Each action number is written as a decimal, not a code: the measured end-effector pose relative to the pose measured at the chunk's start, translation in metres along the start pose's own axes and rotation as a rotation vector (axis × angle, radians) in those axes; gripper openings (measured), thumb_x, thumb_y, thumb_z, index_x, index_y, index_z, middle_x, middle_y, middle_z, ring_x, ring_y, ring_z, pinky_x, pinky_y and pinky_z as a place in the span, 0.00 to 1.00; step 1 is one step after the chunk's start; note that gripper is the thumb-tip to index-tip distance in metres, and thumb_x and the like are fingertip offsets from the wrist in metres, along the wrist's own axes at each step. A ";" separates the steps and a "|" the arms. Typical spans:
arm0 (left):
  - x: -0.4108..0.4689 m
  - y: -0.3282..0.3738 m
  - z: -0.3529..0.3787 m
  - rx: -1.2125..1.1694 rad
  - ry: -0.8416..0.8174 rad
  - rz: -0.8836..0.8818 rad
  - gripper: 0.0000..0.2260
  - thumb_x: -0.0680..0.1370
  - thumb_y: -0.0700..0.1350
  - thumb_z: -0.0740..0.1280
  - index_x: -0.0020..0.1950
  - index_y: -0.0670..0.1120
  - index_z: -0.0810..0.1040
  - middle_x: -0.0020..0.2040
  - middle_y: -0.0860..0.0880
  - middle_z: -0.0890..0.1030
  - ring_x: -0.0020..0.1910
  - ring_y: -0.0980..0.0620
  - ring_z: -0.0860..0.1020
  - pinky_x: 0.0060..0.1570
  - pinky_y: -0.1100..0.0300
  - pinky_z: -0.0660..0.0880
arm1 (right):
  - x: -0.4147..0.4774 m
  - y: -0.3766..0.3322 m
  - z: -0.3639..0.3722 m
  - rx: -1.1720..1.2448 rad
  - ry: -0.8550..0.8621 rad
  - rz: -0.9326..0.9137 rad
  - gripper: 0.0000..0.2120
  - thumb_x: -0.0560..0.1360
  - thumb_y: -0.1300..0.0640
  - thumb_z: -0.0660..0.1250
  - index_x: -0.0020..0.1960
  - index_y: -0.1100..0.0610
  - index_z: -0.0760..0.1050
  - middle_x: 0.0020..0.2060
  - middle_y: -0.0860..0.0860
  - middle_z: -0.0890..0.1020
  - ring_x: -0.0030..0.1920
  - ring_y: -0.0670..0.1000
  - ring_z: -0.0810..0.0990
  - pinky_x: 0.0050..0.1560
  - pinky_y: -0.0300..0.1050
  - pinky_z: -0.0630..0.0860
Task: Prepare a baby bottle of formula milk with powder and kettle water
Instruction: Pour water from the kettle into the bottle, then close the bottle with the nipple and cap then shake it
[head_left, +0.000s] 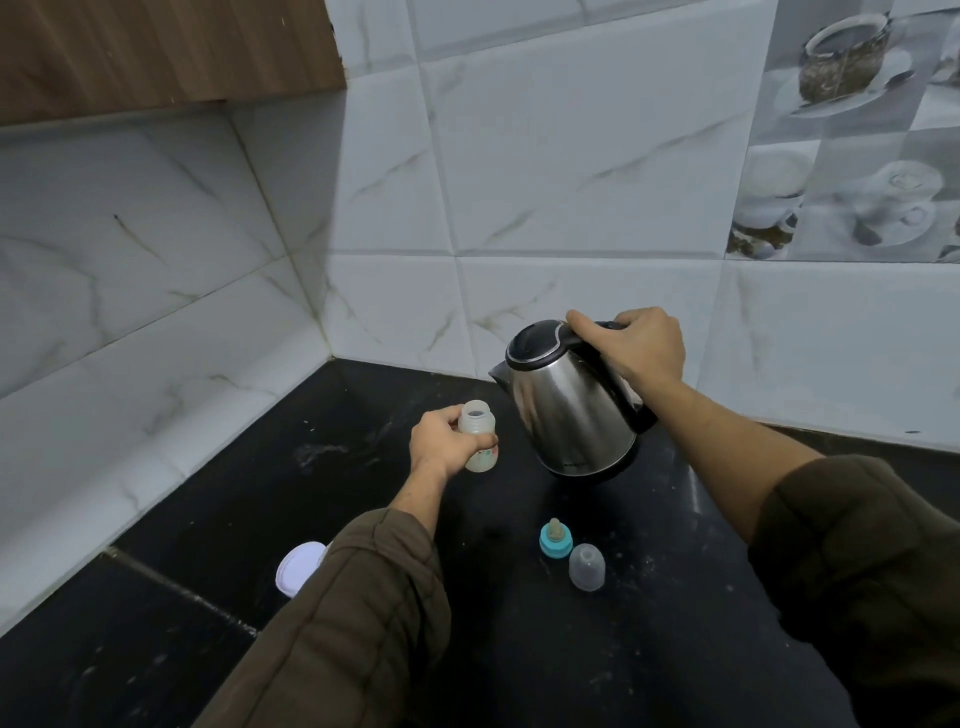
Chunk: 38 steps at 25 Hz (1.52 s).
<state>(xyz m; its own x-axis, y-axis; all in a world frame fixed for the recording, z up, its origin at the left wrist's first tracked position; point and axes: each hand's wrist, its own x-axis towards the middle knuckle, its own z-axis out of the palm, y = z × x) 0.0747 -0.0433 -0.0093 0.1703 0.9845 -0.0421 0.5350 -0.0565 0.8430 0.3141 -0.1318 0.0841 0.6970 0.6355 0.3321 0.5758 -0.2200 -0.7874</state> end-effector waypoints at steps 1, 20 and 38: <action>-0.003 -0.005 0.000 0.004 0.002 -0.015 0.26 0.63 0.46 0.84 0.61 0.51 0.85 0.50 0.53 0.86 0.51 0.53 0.84 0.59 0.50 0.80 | 0.001 0.006 0.003 0.035 0.007 0.032 0.33 0.63 0.29 0.72 0.27 0.54 0.59 0.24 0.50 0.59 0.27 0.51 0.61 0.30 0.45 0.60; -0.062 -0.064 0.009 -0.036 0.029 -0.234 0.22 0.62 0.40 0.84 0.53 0.52 0.84 0.47 0.54 0.87 0.50 0.54 0.84 0.57 0.54 0.80 | -0.002 0.076 0.054 0.255 -0.115 0.138 0.23 0.69 0.43 0.66 0.27 0.55 0.59 0.26 0.52 0.58 0.29 0.52 0.59 0.32 0.48 0.62; -0.066 -0.087 0.011 0.009 -0.158 -0.150 0.25 0.61 0.43 0.84 0.56 0.52 0.84 0.49 0.54 0.86 0.51 0.54 0.84 0.59 0.50 0.80 | -0.075 0.051 0.053 -0.265 -0.252 -0.347 0.11 0.75 0.47 0.67 0.38 0.52 0.75 0.34 0.46 0.79 0.40 0.54 0.81 0.41 0.48 0.76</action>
<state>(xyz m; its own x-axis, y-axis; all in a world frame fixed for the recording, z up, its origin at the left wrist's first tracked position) 0.0258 -0.1050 -0.0857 0.2153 0.9439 -0.2503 0.5712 0.0862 0.8163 0.2686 -0.1520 -0.0086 0.3393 0.8563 0.3894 0.8669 -0.1239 -0.4828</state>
